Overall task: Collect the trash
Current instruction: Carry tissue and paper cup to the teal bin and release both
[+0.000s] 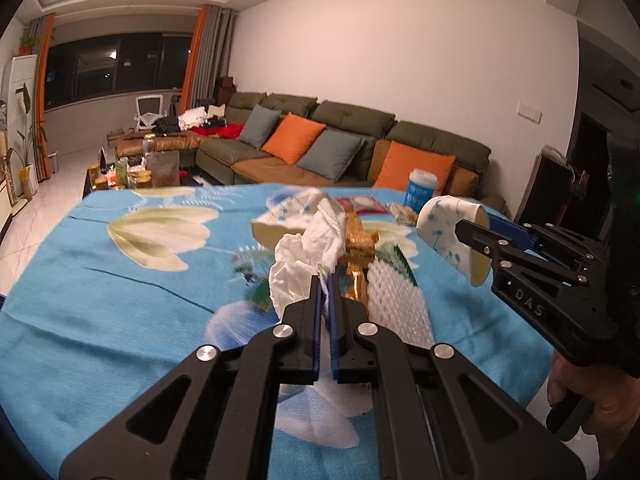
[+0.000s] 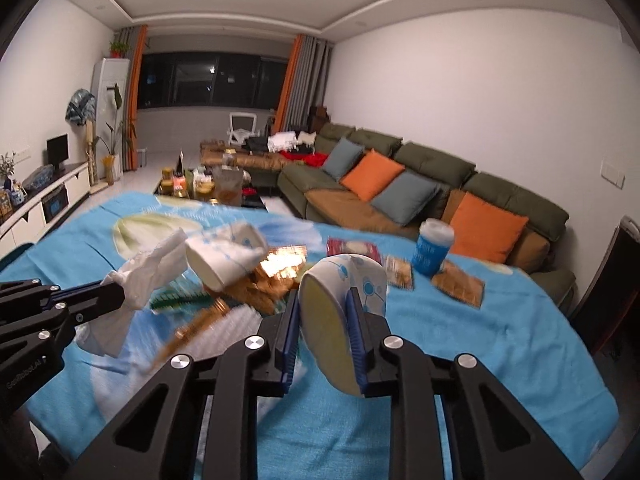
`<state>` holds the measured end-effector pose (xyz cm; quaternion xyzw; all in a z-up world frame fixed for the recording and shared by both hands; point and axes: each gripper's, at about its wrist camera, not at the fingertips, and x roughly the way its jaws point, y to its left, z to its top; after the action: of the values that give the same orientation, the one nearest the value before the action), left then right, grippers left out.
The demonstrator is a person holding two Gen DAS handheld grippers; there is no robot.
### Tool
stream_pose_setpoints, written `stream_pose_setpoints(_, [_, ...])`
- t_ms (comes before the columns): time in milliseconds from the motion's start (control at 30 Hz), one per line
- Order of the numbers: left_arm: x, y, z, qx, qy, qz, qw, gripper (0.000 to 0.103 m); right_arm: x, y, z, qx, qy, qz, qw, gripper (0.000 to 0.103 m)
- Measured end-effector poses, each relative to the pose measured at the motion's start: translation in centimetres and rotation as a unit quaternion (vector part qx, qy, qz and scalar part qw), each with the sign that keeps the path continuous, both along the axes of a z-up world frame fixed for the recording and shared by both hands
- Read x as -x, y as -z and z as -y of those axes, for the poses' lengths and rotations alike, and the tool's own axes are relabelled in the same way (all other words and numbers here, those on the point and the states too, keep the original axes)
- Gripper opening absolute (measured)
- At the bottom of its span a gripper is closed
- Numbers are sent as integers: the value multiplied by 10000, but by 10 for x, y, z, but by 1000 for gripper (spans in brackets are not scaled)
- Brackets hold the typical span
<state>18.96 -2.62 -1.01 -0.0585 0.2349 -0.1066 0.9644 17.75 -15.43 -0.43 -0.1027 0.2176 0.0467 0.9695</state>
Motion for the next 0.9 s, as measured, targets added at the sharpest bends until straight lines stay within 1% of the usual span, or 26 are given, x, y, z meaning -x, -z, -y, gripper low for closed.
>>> stream_pose_setpoints(200, [28,-24,-25,52,-306,338,9989,3,17,-24,-24,-27,-398,319,9987,21])
stream_pose_setpoints(433, [69,-47,-64,-15,-859,693,9939,3,33,-42,-67,-98,-1016,543,9933,21])
stream_pose_setpoints(633, [105,-56,-102,-126,-1440,821,9861,3,40,-49,-111,-191,-1607,598,9850,21])
stream_pose_setpoints(733, [122,-59,-125,-194,-1757,857,9805,3,41,-52,-135,-258,-1936,594,9789,21])
stream_pose_setpoints(900, [146,-67,-164,-358,-2299,901,9684,3,40,-55,-179,-397,-2472,535,9667,21])
